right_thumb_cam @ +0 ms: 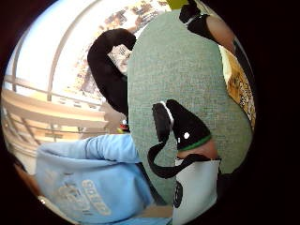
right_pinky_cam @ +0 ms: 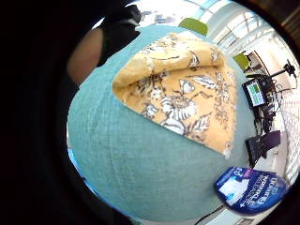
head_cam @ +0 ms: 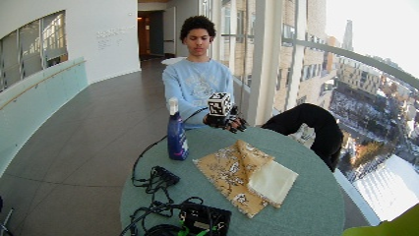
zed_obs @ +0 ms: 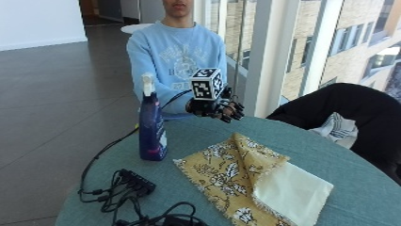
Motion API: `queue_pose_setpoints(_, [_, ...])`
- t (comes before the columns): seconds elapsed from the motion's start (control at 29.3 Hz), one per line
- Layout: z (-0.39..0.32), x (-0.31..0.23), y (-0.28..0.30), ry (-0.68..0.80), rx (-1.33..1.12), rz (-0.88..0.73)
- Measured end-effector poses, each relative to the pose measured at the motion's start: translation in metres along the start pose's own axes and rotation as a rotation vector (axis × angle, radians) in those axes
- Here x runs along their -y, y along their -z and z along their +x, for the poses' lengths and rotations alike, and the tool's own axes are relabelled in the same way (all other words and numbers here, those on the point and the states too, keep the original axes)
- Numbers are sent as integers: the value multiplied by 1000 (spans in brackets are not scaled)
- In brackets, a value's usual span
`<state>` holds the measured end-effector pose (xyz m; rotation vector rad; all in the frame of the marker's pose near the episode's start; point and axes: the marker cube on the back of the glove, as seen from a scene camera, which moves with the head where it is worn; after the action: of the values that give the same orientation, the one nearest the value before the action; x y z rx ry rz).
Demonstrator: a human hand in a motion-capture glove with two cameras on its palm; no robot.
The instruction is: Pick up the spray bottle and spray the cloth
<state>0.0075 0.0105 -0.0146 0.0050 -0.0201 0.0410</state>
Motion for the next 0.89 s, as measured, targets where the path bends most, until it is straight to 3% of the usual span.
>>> queue_pose_setpoints(0.61, [23, -159, 44, -237, 89, 214])
queue_pose_setpoints(0.89, [95, -212, 103, -521, 529, 625])
